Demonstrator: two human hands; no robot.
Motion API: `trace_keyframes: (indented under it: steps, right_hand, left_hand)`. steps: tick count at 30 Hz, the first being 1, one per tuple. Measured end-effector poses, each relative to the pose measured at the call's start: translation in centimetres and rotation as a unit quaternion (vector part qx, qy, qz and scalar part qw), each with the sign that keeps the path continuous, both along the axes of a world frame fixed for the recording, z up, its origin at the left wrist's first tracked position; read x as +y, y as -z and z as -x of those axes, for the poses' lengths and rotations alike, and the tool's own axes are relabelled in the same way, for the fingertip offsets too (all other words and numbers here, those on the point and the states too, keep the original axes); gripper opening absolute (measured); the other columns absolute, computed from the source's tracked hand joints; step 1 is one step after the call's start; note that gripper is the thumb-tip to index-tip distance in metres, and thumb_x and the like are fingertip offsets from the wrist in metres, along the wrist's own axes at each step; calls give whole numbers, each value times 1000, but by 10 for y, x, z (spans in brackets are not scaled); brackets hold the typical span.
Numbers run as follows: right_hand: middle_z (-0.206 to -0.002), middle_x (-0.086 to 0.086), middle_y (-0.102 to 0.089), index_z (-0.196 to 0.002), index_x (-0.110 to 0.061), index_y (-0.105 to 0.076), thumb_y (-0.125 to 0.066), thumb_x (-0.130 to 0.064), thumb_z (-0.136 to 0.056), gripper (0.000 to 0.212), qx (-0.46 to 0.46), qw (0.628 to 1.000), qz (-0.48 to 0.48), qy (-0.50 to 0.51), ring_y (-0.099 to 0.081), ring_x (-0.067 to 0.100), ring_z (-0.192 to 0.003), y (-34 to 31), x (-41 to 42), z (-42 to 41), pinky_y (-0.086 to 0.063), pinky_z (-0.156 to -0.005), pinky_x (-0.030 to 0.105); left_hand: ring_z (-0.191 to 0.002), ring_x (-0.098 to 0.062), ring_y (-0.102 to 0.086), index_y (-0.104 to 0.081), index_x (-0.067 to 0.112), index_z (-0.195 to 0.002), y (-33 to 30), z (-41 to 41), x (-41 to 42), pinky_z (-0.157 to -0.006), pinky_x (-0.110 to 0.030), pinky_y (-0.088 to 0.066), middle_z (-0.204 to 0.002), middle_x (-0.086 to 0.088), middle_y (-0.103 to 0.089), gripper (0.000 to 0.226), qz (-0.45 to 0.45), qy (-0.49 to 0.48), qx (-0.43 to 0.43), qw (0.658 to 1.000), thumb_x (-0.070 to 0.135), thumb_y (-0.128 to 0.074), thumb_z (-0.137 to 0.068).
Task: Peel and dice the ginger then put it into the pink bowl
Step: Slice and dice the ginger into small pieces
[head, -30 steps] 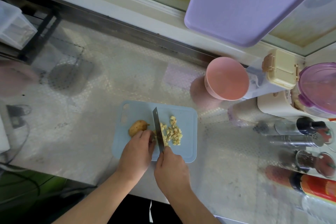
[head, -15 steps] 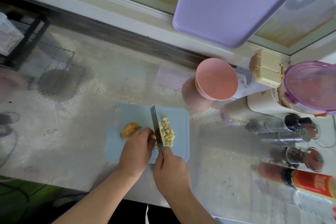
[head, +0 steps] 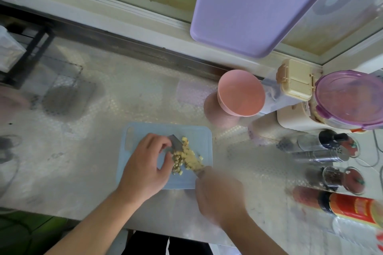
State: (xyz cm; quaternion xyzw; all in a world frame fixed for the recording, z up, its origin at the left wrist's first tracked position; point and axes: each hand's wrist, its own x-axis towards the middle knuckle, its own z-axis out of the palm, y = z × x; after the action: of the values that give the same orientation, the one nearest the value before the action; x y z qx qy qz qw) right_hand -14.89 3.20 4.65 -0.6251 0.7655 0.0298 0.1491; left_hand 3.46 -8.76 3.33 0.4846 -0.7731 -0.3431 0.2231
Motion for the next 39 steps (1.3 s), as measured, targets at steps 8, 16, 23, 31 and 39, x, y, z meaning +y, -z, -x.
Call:
trace_keyframes:
  steps: [8,16,23,31,39]
  right_hand:
    - [-54,-8,-54,-83,-24,-54,-45,-45,-92,24,48,993,12,-110,-42,20,-34,5,-7,14,-31,-42,27]
    - [-48,-7,-47,-75,-22,-47,-61,-41,-87,26,58,987,23,-145,-30,22,-31,-5,-14,16,-28,-40,25]
    - [-50,-7,-43,-84,-28,-28,-82,-29,-71,55,32,981,94,-169,-33,21,-25,-23,-21,18,-35,-29,29]
    - [-47,-8,-36,-69,-20,-45,-71,-34,-80,32,46,985,47,-162,-27,19,-29,-13,-17,23,-31,-35,28]
    - [-51,-9,-26,-68,-20,-46,-77,-31,-74,34,35,985,46,-162,-32,19,-26,-20,-23,26,-34,-32,28]
  left_hand:
    - [-86,-4,-58,-76,31,-101,2,20,-26,-80,-27,-52,-103,17,-63,15,-117,191,-136,965,23,-64,-101]
    - [-97,-15,-63,-75,27,-105,11,40,-45,-84,-32,-52,-104,9,-67,13,-101,191,-185,959,24,-64,-101]
    - [-79,-2,-63,-65,39,-88,-20,30,-41,-73,-31,-56,-86,20,-67,34,-251,256,-154,921,70,-64,-74]
    - [-78,-6,-61,-65,28,-88,-5,48,-41,-61,-21,-44,-84,11,-66,11,-166,269,-186,930,33,-71,-94]
    - [-77,-10,-58,-56,30,-86,0,61,-34,-66,-34,-49,-84,11,-59,24,-119,256,-185,941,50,-57,-98]
